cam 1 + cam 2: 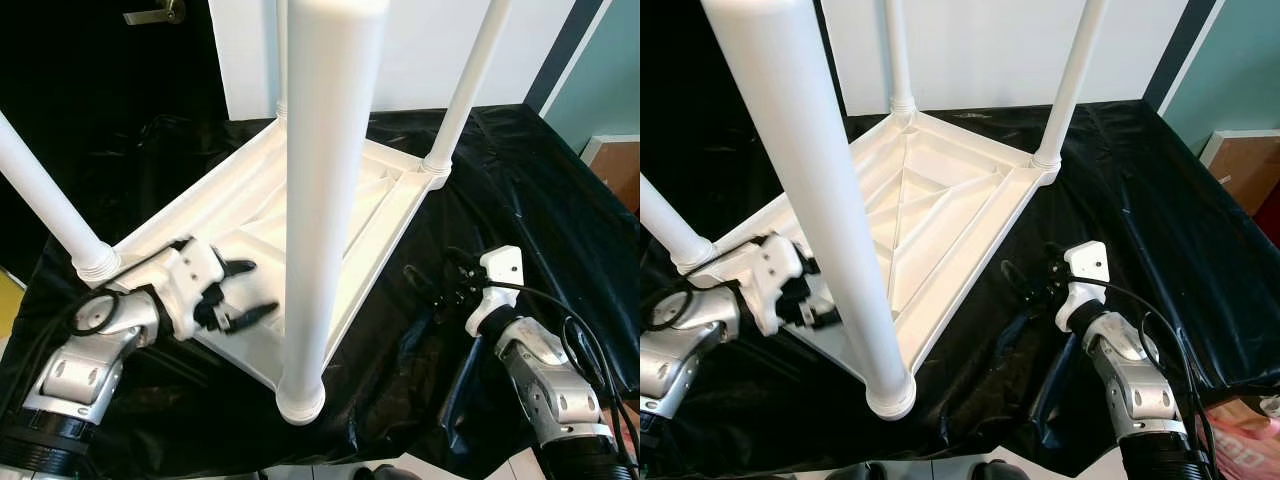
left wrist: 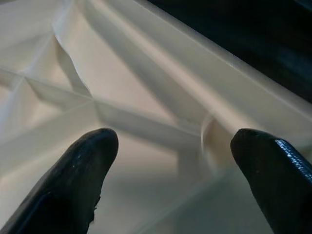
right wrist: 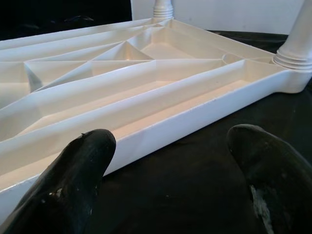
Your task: Building children table
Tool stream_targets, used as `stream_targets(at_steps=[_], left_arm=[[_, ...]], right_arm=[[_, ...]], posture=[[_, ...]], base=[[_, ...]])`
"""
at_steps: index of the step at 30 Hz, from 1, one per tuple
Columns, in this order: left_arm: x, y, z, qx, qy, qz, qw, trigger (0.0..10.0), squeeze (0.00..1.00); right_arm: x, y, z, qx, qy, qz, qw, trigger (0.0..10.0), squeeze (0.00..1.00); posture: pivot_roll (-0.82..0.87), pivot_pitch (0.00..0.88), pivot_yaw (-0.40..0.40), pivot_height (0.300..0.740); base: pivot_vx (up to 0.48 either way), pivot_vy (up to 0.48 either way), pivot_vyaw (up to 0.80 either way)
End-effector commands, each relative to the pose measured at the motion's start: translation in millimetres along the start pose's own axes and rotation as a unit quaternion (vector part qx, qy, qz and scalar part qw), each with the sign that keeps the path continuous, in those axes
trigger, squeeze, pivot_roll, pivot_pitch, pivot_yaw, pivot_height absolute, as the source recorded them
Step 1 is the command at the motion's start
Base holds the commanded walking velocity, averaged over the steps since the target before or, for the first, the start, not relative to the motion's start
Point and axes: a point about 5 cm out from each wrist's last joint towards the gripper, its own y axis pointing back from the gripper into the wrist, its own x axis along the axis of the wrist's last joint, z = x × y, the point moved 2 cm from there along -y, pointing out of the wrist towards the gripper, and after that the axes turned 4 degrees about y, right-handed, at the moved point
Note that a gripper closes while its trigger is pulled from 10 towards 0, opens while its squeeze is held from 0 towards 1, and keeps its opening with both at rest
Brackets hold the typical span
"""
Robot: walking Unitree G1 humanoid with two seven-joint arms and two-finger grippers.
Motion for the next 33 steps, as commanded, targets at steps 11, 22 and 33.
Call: stream_targets(at_steps=[11,22,33], left_arm=[[-30,-5.6,1.0,-0.052,-0.081,-0.123,0.988,10.0,0.0],[-61,-33.6,-6.0,-0.043,-0.092,-0.234,0.967,10.0,0.0],[-47,-57.4,-5.9,-0.05,-0.042,-0.181,0.981,0.0,0.0]], right_arm=[[6,-1.5,0.7,0.02,0.01,-0.01,1.0,10.0,0.0],[9,-2.5,-0.2,0.013,0.014,-0.01,1.0,10.0,0.0],[4,9.4,-3.3,-0.011,0.016,-0.019,1.0,10.0,0.0]], posture=[[0.0,0.076,-0.037,0.74],[-0.03,0.09,-0.008,0.74],[-0.06,0.104,0.043,0.74]], base=[[0.0,0.0,0.0],[0.0,0.0,0.0],[0.0,0.0,0.0]])
